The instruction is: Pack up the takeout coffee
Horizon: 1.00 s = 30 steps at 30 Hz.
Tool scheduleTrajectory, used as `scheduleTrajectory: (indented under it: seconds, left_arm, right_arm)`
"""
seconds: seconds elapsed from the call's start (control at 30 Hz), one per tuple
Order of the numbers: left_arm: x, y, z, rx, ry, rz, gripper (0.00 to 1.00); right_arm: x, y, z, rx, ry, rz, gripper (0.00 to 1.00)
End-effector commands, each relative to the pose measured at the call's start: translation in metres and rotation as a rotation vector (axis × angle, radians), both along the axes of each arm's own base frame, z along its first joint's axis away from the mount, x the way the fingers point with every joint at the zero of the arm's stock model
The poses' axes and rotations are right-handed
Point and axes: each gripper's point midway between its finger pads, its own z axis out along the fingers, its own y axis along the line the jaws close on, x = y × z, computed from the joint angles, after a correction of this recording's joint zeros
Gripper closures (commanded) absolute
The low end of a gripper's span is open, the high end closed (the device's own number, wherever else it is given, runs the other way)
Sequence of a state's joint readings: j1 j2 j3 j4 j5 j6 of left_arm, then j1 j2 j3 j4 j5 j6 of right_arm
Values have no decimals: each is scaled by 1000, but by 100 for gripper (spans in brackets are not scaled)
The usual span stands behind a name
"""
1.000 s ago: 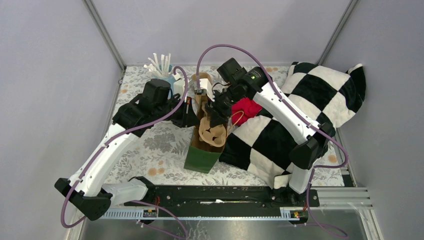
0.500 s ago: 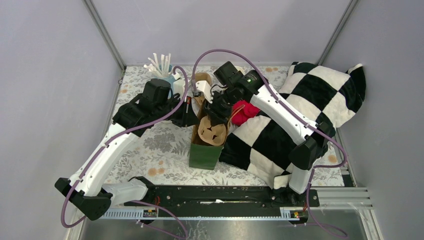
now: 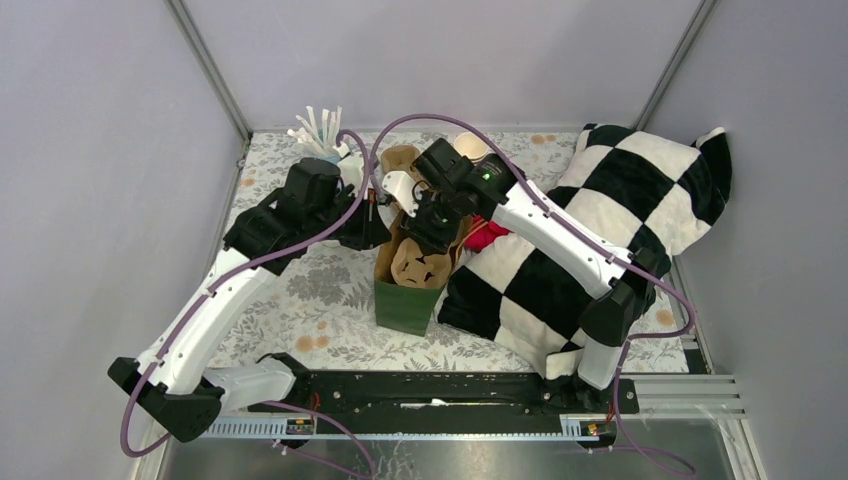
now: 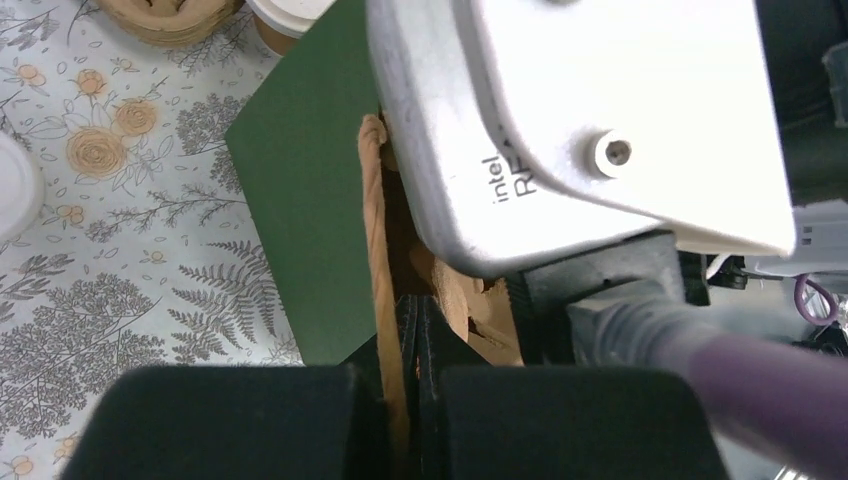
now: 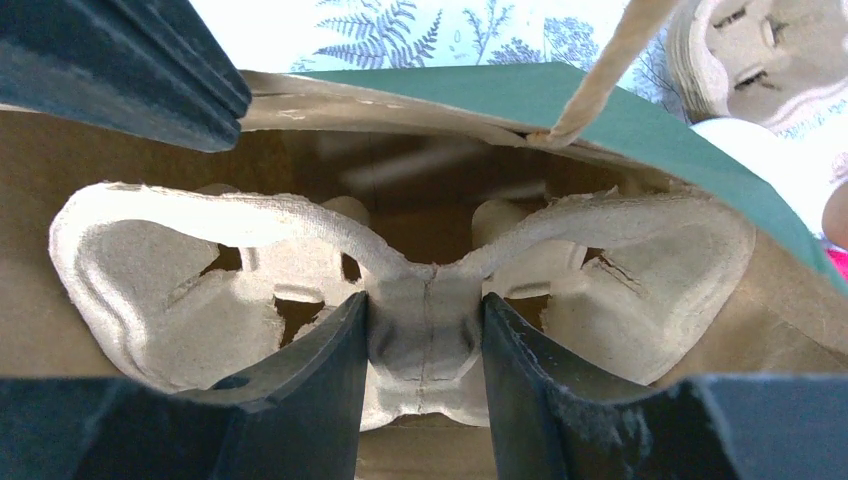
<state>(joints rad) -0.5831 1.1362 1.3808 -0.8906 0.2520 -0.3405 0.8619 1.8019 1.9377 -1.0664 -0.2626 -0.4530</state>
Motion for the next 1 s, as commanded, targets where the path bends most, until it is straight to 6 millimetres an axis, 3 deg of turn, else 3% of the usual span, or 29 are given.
scheduleTrajectory:
  seconds: [0.0, 0.23, 0.67, 0.97]
  left_arm:
    - [3, 3, 14, -26, -39, 42, 100]
    - [4, -2, 18, -63, -55, 37, 100]
    - [5, -13, 20, -105, -50, -4, 100]
    - [3, -11, 18, -106, -53, 4, 100]
  right_arm:
    - [-2, -14, 11, -69, -69, -95, 54]
    - [-7, -7, 10, -120, -87, -159, 53]
    - [-21, 14, -15, -125, -15, -185, 48]
    - [-22, 26, -12, -5, -22, -192, 37]
